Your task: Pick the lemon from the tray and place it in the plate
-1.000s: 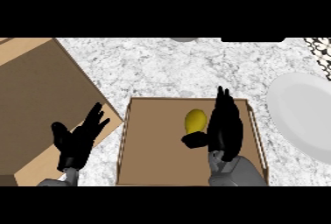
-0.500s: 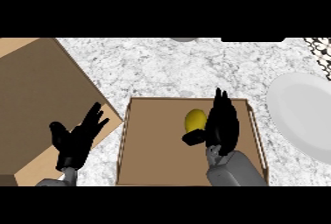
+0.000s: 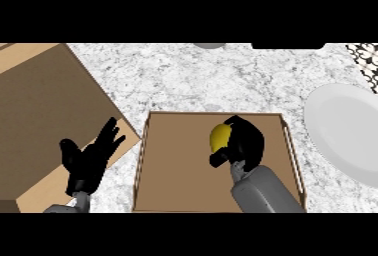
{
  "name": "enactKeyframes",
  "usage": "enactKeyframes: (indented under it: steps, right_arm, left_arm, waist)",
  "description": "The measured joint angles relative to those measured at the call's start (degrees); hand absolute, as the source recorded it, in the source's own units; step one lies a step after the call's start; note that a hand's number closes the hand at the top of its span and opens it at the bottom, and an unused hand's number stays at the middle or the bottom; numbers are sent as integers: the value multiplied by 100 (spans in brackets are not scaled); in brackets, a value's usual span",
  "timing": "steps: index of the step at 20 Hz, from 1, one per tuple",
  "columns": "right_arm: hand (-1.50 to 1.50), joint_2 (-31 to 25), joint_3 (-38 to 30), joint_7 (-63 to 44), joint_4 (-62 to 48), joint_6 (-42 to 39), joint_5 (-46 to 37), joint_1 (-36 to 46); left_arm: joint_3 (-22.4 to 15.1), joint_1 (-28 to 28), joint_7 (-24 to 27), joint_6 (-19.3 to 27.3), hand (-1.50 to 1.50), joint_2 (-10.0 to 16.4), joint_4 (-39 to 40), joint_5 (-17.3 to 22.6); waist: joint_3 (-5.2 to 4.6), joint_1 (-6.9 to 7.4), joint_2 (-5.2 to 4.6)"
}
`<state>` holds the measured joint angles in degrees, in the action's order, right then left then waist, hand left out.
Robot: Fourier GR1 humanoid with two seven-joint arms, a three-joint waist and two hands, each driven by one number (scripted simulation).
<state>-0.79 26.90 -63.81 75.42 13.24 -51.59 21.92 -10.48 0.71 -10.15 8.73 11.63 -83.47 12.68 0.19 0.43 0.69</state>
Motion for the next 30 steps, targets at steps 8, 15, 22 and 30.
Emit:
enactKeyframes:
  steps: [8,15,22,30]
  right_arm:
    - [150,21,117,-19,-135,-22,-430,172]
    - [150,-236,1212,767,1191,55,-1035,-758]
    - [150,-1137,2100,1182,3298,470,-1906,-1811]
    - [150,-1698,1516,1266,4719,1482,-2150,-2914]
  left_arm:
    - [149,-28,65,-173,0,8,53,2]
    - [160,-162,-15,-66,0,-48,-109,-56]
    - [200,-245,-58,-54,0,-33,-197,-73]
    - [226,-218,-83,-161,0,-39,-219,-49]
  waist:
    - [2,-28,1]
    - [13,-119,12]
    - [15,-199,21]
    - [10,-158,-20]
